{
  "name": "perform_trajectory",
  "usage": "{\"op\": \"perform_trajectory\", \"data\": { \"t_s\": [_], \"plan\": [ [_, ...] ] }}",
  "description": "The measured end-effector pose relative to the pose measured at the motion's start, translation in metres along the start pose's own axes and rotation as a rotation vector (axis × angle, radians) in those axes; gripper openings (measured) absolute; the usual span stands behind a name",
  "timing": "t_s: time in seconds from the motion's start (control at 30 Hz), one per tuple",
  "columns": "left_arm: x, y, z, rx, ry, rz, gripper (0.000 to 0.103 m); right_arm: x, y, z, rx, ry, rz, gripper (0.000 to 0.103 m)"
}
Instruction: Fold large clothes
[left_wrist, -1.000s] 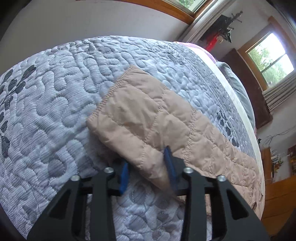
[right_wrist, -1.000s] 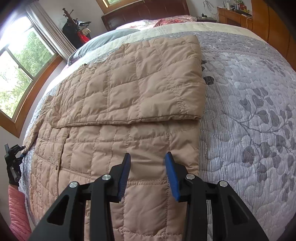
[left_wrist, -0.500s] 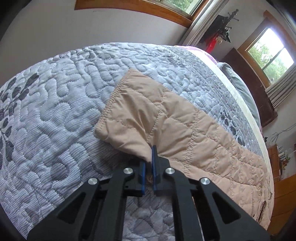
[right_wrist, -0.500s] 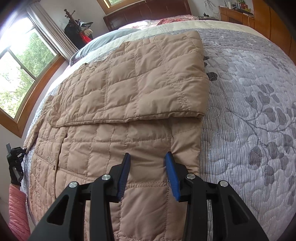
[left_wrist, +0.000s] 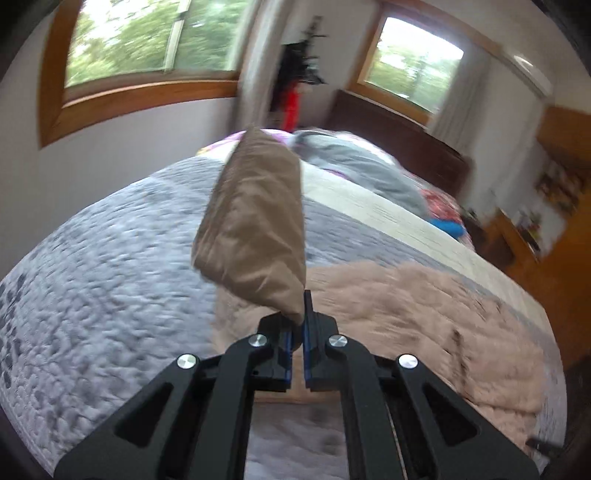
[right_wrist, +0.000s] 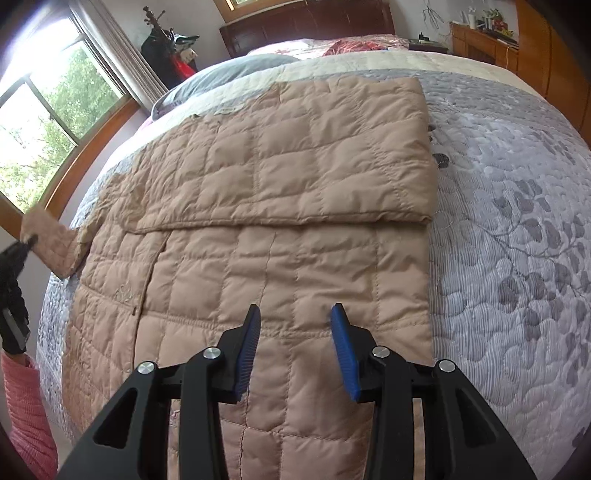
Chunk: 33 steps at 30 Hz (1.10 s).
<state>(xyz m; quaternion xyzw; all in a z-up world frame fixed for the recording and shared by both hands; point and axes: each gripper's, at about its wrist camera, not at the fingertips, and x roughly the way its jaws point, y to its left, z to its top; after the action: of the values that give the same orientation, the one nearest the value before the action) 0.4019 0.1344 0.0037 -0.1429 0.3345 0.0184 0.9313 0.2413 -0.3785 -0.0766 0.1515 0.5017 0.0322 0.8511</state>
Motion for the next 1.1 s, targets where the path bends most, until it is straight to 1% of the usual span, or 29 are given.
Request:
{"op": "perform_trajectory", "data": {
  "t_s": [0.13, 0.23, 0.3, 0.37, 0.47, 0.67, 0.73, 0.77, 0.83, 0.87, 0.9, 0.93, 0.97, 1.07, 1.1],
  "plan": [
    [0.006, -0.072, -0.022, 0.124, 0.031, -0.09, 0.002, 0.0, 0.0, 0.0, 0.005, -0.003, 0.006, 0.04],
    [0.017, -0.114, -0.038, 0.189, 0.072, -0.143, 0.002, 0.0, 0.0, 0.0, 0.001, -0.005, 0.005, 0.04],
    [0.025, -0.139, -0.046, 0.218, 0.092, -0.163, 0.002, 0.0, 0.0, 0.0, -0.004, -0.004, 0.007, 0.04],
    [0.033, -0.153, -0.053, 0.235, 0.106, -0.175, 0.002, -0.001, -0.001, -0.001, -0.006, -0.004, 0.008, 0.04],
    [0.05, -0.175, -0.065, 0.268, 0.13, -0.174, 0.002, 0.001, -0.001, -0.001, -0.004, -0.002, 0.012, 0.04],
    [0.067, -0.199, -0.085, 0.32, 0.173, -0.18, 0.003, 0.004, -0.001, 0.0, -0.005, 0.004, 0.014, 0.04],
    [0.073, -0.208, -0.091, 0.345, 0.2, -0.198, 0.004, 0.006, -0.002, 0.0, -0.005, 0.007, 0.014, 0.04],
    [0.075, -0.212, -0.094, 0.354, 0.213, -0.213, 0.007, 0.007, -0.002, 0.0, -0.005, 0.008, 0.014, 0.04],
    [0.077, -0.217, -0.099, 0.377, 0.244, -0.267, 0.015, 0.007, -0.003, 0.0, -0.008, 0.008, 0.014, 0.04],
    [0.076, -0.217, -0.1, 0.382, 0.257, -0.297, 0.022, 0.008, -0.002, 0.0, -0.009, 0.009, 0.015, 0.04],
    [0.072, -0.217, -0.102, 0.388, 0.272, -0.347, 0.029, 0.009, -0.003, 0.0, -0.009, 0.01, 0.016, 0.04],
    [0.069, -0.217, -0.103, 0.389, 0.28, -0.384, 0.032, 0.009, -0.004, 0.0, -0.008, 0.011, 0.017, 0.04],
    [0.061, -0.214, -0.104, 0.388, 0.294, -0.443, 0.037, 0.01, -0.004, 0.001, -0.009, 0.012, 0.017, 0.04],
    [0.049, -0.201, -0.103, 0.347, 0.327, -0.554, 0.043, 0.007, -0.003, 0.001, -0.012, 0.006, 0.011, 0.04],
    [0.044, -0.193, -0.1, 0.322, 0.335, -0.578, 0.043, 0.005, -0.002, 0.001, -0.014, 0.001, 0.006, 0.04]
  ]
}}
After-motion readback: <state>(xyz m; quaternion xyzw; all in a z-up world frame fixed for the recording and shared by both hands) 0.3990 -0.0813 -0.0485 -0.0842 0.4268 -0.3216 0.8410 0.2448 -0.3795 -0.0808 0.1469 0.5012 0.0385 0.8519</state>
